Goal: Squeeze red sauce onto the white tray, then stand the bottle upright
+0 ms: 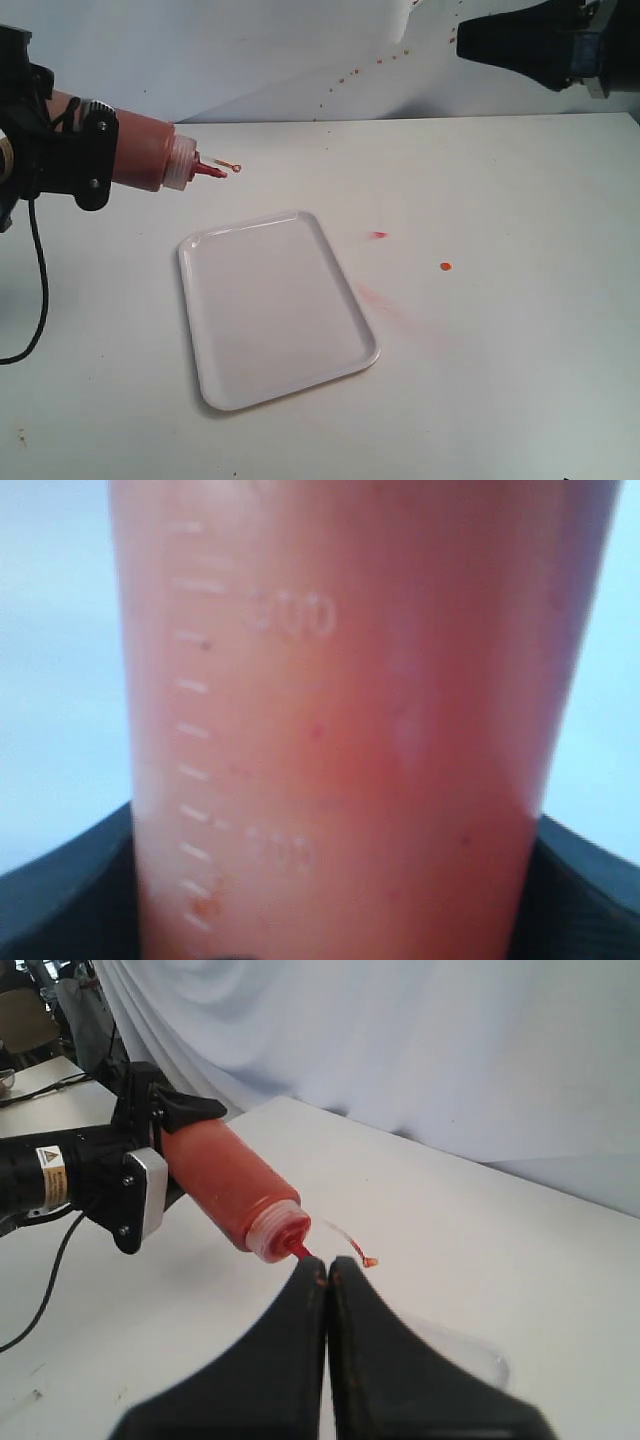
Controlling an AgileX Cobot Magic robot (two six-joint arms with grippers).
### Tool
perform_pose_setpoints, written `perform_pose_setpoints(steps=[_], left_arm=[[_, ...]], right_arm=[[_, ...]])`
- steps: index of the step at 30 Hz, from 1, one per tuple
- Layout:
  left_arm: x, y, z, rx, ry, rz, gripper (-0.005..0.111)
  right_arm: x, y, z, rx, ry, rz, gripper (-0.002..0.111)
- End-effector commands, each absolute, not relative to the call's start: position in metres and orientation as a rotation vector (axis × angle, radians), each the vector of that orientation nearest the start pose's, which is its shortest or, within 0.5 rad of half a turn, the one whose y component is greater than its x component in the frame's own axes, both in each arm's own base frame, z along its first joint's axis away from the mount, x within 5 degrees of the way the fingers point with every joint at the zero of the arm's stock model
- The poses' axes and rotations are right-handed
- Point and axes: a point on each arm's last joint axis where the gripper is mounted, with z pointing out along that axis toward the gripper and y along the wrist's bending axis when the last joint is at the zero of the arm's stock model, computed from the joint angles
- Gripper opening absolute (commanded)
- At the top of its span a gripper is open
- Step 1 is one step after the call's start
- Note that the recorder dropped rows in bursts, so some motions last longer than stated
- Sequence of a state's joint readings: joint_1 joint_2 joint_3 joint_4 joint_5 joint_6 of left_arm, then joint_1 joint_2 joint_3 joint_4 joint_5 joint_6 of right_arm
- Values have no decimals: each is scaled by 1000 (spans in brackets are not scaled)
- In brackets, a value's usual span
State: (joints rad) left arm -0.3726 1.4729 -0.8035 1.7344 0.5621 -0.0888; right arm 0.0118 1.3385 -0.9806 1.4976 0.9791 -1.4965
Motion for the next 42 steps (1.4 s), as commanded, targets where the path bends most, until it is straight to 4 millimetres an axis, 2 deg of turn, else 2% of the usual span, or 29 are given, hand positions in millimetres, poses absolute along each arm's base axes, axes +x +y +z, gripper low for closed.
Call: perform_pose_setpoints(steps=[1, 9, 19, 24, 27, 34, 37, 39, 42], left_arm=[[300, -62, 260, 1666, 1494, 1375, 0], [297, -61, 257, 1707, 1482, 1389, 0], [290, -58, 242, 1858, 1428, 1424, 0], [284, -61, 241, 1896, 1391, 1421, 0], [280, -68, 246, 1896, 1348, 1394, 0], [275, -82, 249, 1905, 1287, 1374, 0], [274, -85, 249, 1909, 1275, 1368, 0], [274, -85, 249, 1909, 1275, 1368, 0], [274, -84, 249, 1907, 1278, 1374, 0]], right_arm=[[268, 79, 342, -705, 1734, 919, 0], [269, 78, 342, -696, 1737, 906, 0], [269, 78, 342, -697, 1736, 905, 0], [269, 78, 342, -706, 1731, 898, 0], [270, 84, 339, -723, 1739, 915, 0], [268, 110, 321, -891, 1768, 940, 1], [265, 124, 312, -994, 1771, 940, 11], [263, 135, 307, -1074, 1749, 924, 25], [262, 149, 298, -1194, 1700, 860, 53]])
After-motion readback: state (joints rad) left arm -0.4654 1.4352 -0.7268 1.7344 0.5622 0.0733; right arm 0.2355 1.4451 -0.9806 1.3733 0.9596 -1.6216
